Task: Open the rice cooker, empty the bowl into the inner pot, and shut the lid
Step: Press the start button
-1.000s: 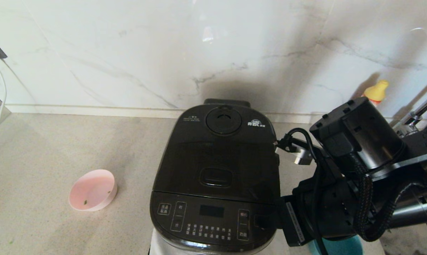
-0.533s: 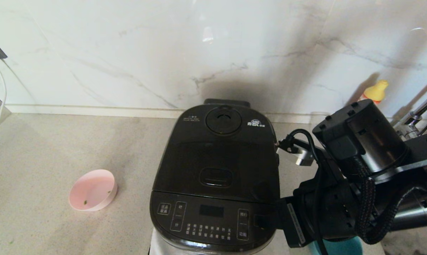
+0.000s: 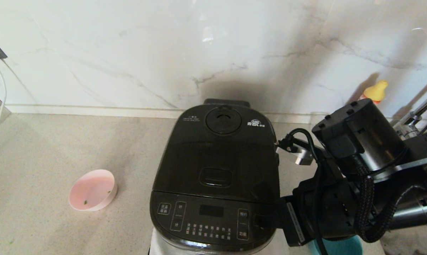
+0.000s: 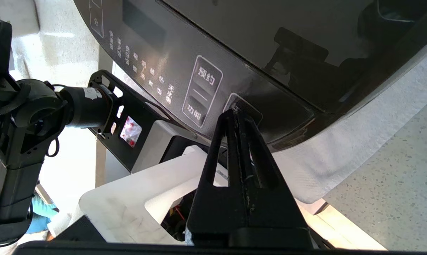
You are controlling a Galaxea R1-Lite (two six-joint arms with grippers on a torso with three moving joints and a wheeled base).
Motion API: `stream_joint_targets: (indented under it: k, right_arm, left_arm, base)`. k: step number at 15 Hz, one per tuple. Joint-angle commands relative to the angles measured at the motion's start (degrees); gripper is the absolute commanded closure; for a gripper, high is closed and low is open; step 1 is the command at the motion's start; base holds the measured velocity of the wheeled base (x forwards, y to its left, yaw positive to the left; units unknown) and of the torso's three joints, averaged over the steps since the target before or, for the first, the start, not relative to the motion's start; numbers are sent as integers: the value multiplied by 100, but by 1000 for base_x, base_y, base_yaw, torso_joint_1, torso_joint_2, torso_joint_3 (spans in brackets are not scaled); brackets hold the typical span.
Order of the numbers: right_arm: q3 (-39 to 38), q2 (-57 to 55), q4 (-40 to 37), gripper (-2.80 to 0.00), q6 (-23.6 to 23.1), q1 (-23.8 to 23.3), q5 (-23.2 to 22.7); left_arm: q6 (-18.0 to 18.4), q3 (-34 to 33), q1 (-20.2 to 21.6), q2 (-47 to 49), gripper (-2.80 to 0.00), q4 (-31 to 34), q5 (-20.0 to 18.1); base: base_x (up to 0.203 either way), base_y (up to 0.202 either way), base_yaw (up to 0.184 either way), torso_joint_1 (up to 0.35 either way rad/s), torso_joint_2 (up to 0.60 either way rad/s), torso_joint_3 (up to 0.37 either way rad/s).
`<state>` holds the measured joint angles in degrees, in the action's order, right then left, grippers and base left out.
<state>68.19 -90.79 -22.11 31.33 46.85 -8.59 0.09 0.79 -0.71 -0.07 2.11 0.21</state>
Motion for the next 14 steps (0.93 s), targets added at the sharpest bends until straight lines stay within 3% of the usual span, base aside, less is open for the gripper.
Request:
stream_joint_targets:
  k: [1, 14]
  right_arm:
    - [63, -53, 40, 0, 14, 0, -2]
    - [-34, -220, 84, 0, 14, -44, -27]
  left_arm:
    - [0, 0, 0, 7, 0, 0, -2]
    - [0, 4, 0, 7, 0, 0, 6]
  base:
    - [0, 0, 0, 0, 0, 0]
    - [0, 0, 0, 0, 0, 0]
